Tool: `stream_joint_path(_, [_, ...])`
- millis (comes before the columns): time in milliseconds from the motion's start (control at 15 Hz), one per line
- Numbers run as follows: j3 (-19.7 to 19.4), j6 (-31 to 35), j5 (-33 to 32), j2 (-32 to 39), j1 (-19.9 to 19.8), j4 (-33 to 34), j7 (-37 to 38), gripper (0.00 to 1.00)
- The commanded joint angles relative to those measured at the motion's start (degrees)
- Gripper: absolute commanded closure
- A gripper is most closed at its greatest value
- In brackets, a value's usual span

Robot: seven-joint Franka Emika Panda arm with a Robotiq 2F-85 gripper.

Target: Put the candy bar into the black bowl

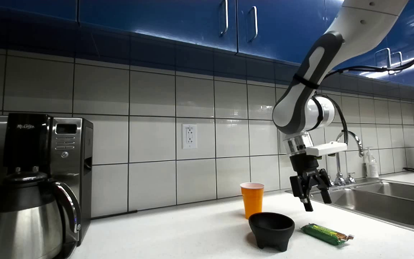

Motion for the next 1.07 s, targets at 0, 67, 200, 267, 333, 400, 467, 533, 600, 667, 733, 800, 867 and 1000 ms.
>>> stream_joint_path(0, [0.52, 2.42, -0.91, 2.23, -0.71, 0.59, 0.15, 0.00])
stream_joint_path(67, [0.41, 3.56, -1.34, 2.48, -0.69, 0.13, 0.46, 0.00])
stream_joint_path(200, [0.30, 5.15, -1.68, 3.00, -0.76, -0.42, 0.26, 0.00])
stream_joint_path(267, [0.28, 6.11, -1.65, 3.13, -0.78, -0.82, 0.37, 0.00])
stream_joint_path(333, [0.24, 7.08, -1.66, 3.19, -0.76, -1.22, 0.63, 0.00])
stream_joint_path(400, [0.20, 7.99, -2.00, 3.28, -0.68, -1.69, 0.71, 0.00])
stream_joint_path(467, [0.20, 8.59, -2.02, 3.49, -0.67, -1.96, 0.58, 0.00])
stream_joint_path(533, [0.17, 9.14, -2.20, 3.79, -0.61, -2.33, 0.75, 0.00])
stream_joint_path(600, [0.15, 9.55, -2.35, 4.03, -0.57, -2.65, 0.80, 0.00])
stream_joint_path(667, [0.01, 10.47, -3.12, 4.30, -0.33, -3.20, 1.68, 0.00])
stream_joint_path(733, [-0.02, 11.05, -3.77, 4.56, -0.16, -3.70, 2.07, 0.00])
stream_joint_path(800, [0.02, 11.27, -4.31, 4.79, -0.08, -4.15, 2.07, 0.00])
stream_joint_path(867, [0.01, 11.65, -4.92, 4.99, 0.00, -4.54, 2.22, 0.00])
stream_joint_path(1000, [0.01, 12.43, -5.48, 5.58, 0.02, -5.05, 2.13, 0.00])
